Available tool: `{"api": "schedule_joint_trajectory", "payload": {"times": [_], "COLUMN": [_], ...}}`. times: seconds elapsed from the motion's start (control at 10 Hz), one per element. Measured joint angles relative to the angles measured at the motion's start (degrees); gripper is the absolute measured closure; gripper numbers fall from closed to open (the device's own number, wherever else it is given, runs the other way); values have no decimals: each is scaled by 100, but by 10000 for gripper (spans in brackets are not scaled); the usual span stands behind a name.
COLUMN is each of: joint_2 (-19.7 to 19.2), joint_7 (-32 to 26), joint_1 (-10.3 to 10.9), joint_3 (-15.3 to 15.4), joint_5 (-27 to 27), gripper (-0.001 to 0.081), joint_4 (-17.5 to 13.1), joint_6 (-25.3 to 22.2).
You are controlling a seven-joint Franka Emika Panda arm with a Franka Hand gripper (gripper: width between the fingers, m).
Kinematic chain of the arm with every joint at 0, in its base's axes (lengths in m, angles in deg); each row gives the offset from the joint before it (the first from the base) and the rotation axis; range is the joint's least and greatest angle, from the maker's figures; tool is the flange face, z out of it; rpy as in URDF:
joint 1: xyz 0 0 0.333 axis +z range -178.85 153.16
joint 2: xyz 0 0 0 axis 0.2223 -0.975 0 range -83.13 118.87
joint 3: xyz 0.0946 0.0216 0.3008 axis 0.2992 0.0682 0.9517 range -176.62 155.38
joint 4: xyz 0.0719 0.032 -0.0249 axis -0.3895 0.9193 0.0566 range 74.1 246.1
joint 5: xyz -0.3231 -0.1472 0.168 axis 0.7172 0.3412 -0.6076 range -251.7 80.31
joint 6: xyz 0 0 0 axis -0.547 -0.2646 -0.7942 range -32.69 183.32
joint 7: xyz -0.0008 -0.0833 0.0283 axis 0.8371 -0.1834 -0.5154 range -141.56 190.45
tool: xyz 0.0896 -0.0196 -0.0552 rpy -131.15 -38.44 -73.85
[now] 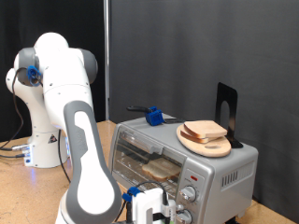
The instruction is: Make a piece of toast with the oven
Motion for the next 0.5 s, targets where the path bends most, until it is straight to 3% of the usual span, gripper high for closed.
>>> {"api": "schedule_joint_trajectory", "payload": {"times": [0.5], "joint_2": [22], "joint_7": [0], "joint_1": [26], "joint_3": [17], "joint_5": [0], "gripper": [22], "joint_4": [76], "joint_6": [47]}}
